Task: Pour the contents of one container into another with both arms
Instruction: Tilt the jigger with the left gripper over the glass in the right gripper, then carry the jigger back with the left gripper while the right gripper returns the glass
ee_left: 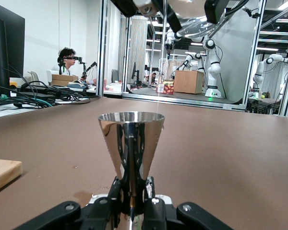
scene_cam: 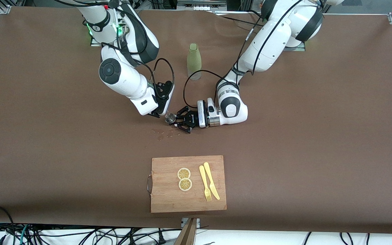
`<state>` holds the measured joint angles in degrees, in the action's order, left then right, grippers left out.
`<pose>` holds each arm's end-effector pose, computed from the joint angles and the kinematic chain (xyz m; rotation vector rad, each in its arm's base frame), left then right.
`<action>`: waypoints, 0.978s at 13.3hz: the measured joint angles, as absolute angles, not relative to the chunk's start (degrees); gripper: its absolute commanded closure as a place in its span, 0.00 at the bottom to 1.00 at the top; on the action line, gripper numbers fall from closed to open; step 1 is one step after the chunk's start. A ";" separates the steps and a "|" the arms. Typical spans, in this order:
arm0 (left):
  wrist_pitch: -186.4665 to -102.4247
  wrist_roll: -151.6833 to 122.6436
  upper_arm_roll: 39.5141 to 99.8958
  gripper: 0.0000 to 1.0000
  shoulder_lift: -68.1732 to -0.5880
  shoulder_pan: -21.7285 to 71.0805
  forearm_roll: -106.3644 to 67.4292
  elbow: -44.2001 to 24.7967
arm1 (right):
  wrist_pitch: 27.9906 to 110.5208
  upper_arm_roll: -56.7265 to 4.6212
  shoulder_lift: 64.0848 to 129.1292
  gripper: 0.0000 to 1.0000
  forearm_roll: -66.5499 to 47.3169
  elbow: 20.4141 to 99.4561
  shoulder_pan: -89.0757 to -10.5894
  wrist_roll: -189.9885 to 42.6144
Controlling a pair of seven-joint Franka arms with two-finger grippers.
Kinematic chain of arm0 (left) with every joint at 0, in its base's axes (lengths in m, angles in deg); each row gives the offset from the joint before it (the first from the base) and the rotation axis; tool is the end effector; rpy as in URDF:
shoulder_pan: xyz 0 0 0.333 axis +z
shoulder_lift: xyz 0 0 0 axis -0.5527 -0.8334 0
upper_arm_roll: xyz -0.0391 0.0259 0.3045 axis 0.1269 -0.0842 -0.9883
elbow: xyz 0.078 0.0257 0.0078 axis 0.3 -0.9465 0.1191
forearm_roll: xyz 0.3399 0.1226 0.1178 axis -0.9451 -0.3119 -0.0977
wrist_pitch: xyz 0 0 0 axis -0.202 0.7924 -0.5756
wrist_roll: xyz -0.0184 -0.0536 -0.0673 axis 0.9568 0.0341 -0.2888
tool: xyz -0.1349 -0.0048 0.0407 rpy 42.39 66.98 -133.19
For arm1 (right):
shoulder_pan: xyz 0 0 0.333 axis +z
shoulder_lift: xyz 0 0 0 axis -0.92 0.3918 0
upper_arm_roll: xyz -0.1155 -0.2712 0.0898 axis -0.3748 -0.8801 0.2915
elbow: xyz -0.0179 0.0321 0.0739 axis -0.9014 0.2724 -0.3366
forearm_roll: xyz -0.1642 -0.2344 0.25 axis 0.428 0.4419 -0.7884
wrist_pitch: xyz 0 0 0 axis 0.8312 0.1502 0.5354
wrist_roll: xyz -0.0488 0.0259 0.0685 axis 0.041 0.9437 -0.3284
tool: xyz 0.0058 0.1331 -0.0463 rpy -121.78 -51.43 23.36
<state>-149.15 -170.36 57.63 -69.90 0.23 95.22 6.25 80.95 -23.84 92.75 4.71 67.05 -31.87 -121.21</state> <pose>0.5217 -0.4914 0.0652 1.4101 -1.1300 1.1948 0.5185 0.3507 0.3116 -2.3192 -1.6575 -0.1161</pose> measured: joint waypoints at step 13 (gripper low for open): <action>-147.72 -170.37 56.71 1.00 -68.57 3.25 95.23 4.74 | 76.76 -24.38 87.60 0.68 -7.70 66.65 -42.79 -143.98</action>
<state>-147.72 -170.37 56.71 -68.57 3.25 95.23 4.74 76.76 -24.38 87.60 -7.70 66.65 -42.79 -143.98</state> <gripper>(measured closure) 0.789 0.678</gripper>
